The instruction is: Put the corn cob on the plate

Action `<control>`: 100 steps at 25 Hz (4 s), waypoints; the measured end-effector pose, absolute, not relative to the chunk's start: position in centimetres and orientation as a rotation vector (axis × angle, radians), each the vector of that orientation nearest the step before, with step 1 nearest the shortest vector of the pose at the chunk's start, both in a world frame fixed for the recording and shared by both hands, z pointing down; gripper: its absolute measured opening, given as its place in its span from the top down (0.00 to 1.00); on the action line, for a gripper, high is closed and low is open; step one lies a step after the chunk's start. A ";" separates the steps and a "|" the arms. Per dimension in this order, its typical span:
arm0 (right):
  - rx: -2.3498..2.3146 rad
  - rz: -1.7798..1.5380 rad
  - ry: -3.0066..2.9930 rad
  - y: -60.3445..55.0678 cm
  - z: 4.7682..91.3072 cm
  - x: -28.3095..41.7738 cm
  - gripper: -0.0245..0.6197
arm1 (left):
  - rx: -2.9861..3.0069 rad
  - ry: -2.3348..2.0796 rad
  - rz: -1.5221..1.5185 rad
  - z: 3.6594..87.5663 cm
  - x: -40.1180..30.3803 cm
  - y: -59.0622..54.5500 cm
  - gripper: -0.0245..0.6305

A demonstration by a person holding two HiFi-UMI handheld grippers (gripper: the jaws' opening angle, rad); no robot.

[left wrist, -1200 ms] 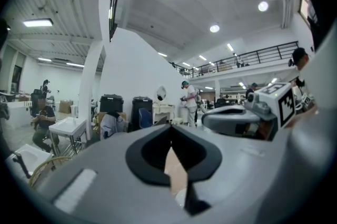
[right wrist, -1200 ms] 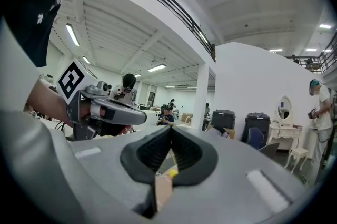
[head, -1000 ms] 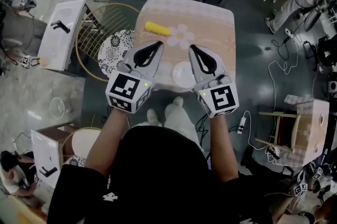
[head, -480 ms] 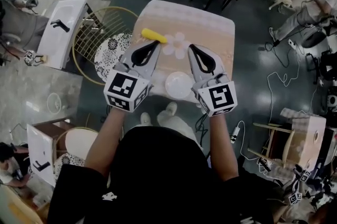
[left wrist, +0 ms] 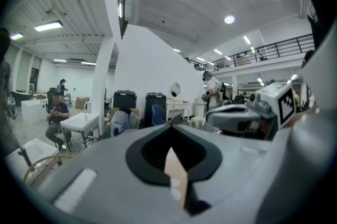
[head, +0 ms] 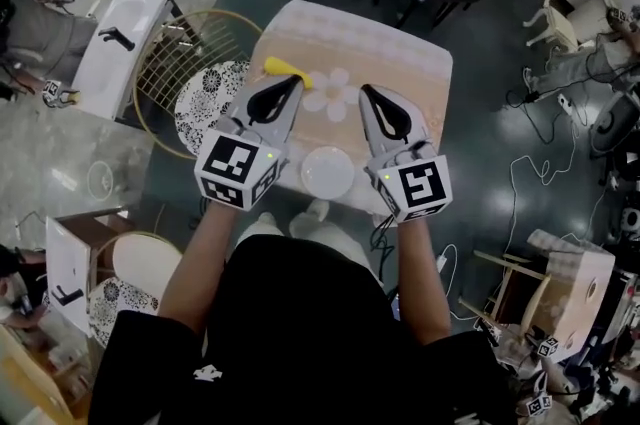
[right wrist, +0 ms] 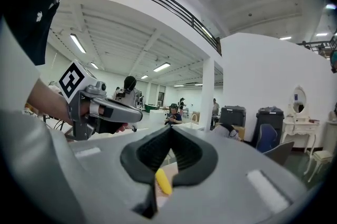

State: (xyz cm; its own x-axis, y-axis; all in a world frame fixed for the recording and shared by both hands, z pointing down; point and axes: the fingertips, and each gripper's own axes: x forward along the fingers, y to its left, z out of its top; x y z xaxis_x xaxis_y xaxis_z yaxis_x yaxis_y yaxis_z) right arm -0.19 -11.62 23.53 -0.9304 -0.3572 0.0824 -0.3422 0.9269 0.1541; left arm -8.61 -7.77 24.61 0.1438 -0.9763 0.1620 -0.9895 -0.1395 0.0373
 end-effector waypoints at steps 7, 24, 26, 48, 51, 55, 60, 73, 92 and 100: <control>0.503 -0.168 -2.965 -13.5 24.9 0.0 0.96 | 2.220 -2.004 0.182 25.4 -9.6 -8.8 0.95; 0.595 -0.132 -2.879 -14.5 26.7 -4.1 0.96 | 2.302 -1.840 0.337 28.4 -15.2 -10.2 0.95; 0.613 -0.119 -2.868 -14.6 27.0 -5.0 0.96 | 2.317 -1.805 0.360 28.8 -16.2 -10.5 0.95; 0.684 0.022 -2.675 -19.1 36.9 -12.5 0.96 | 2.459 -1.316 0.755 40.9 -22.4 -15.4 0.95; 0.674 0.051 -2.653 -19.6 39.0 -12.8 0.96 | 2.455 -1.260 0.797 43.0 -22.6 -15.9 0.93; 0.657 0.095 -2.612 -20.5 41.8 -12.9 0.96 | 2.420 -1.199 0.806 45.3 -22.9 -16.9 0.87; 0.659 0.179 -2.560 -21.2 45.1 -12.8 0.94 | 2.376 -1.170 0.845 48.1 -23.8 -17.5 0.84; 0.569 0.253 -2.491 -21.7 51.2 -14.7 0.87 | 2.374 -0.921 1.177 56.4 -25.1 -17.5 0.74; 0.365 0.305 -2.338 -21.5 60.4 -16.9 0.65 | 2.364 -0.544 1.547 65.3 -25.2 -18.4 0.53; 0.304 0.324 -2.294 -21.2 63.6 -17.9 0.62 | 2.354 -0.492 1.583 67.6 -25.3 -18.7 0.52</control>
State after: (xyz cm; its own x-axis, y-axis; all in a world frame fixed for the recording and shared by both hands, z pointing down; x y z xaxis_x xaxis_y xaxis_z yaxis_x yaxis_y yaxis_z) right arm -17.87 -21.23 63.57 -0.6642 -0.1165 0.7384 -0.3162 0.9388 -0.1364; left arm -25.25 -18.73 67.55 0.3483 -0.1320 0.9280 -0.4174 -0.9083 0.0274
